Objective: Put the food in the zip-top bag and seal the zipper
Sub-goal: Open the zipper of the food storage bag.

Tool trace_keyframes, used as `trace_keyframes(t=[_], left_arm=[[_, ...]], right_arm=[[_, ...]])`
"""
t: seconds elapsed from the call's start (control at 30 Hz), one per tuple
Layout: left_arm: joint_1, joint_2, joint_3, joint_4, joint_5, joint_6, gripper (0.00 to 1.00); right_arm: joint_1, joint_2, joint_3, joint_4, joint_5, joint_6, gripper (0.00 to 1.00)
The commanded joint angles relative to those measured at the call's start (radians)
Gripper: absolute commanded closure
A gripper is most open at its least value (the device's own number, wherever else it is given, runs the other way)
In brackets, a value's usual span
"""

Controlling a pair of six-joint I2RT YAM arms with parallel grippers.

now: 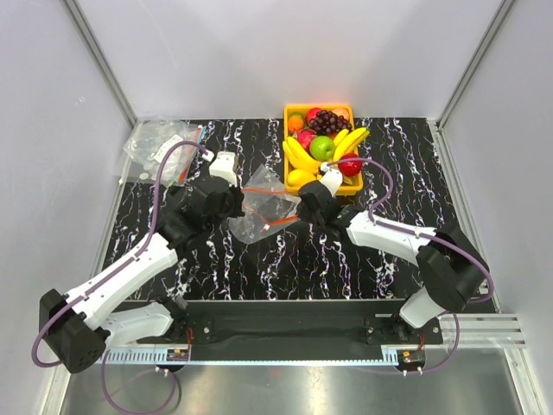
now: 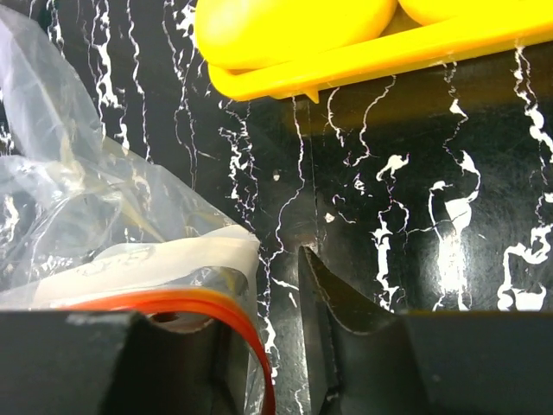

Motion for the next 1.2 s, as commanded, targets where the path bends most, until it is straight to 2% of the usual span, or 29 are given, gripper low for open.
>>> trace_keyframes(t=[0.0, 0.1, 0.2, 0.23, 0.27, 0.37, 0.57, 0.63, 0.7, 1.0, 1.13, 1.17], left_arm=[[0.007, 0.026, 0.064, -0.021, -0.080, 0.044, 1.00], [0.005, 0.055, 0.067, -0.007, 0.008, 0.047, 1.00], [0.004, 0.054, 0.056, 0.022, 0.092, 0.045, 0.88], [0.005, 0.051, 0.050, 0.030, 0.111, 0.047, 0.79], [0.004, 0.039, 0.048, 0.042, 0.128, 0.047, 0.50], [-0.001, 0.032, 0.061, 0.019, 0.146, 0.029, 0.25], [-0.048, 0.037, 0.129, -0.047, 0.145, 0.033, 0.15], [-0.088, 0.043, 0.154, -0.076, 0.082, 0.035, 0.08], [-0.113, 0.057, 0.183, -0.113, 0.006, 0.039, 0.01], [-0.136, 0.184, 0.263, -0.245, -0.185, 0.049, 0.02], [-0.136, 0.204, 0.234, -0.217, -0.224, 0.030, 0.17], [-0.133, 0.206, 0.223, -0.210, -0.224, 0.029, 0.25]], right_arm=[[0.002, -0.012, 0.009, 0.019, -0.013, -0.057, 0.68], [0.002, -0.002, 0.030, 0.042, -0.065, -0.085, 0.70], [0.005, 0.009, 0.058, 0.036, -0.081, -0.099, 0.78], [0.007, 0.011, 0.062, 0.036, -0.081, -0.102, 0.79], [0.008, 0.017, 0.079, 0.021, -0.078, -0.104, 0.79], [0.015, 0.018, 0.099, -0.001, -0.061, -0.102, 0.80], [0.022, 0.025, 0.145, -0.054, -0.035, -0.099, 0.84], [0.024, 0.029, 0.157, -0.074, -0.027, -0.101, 0.89], [0.031, 0.028, 0.162, -0.080, -0.015, -0.104, 0.89], [0.047, 0.015, 0.168, -0.083, 0.001, -0.093, 0.90], [0.047, 0.012, 0.164, -0.080, 0.001, -0.087, 0.90], [0.047, 0.011, 0.161, -0.079, 0.001, -0.085, 0.90]])
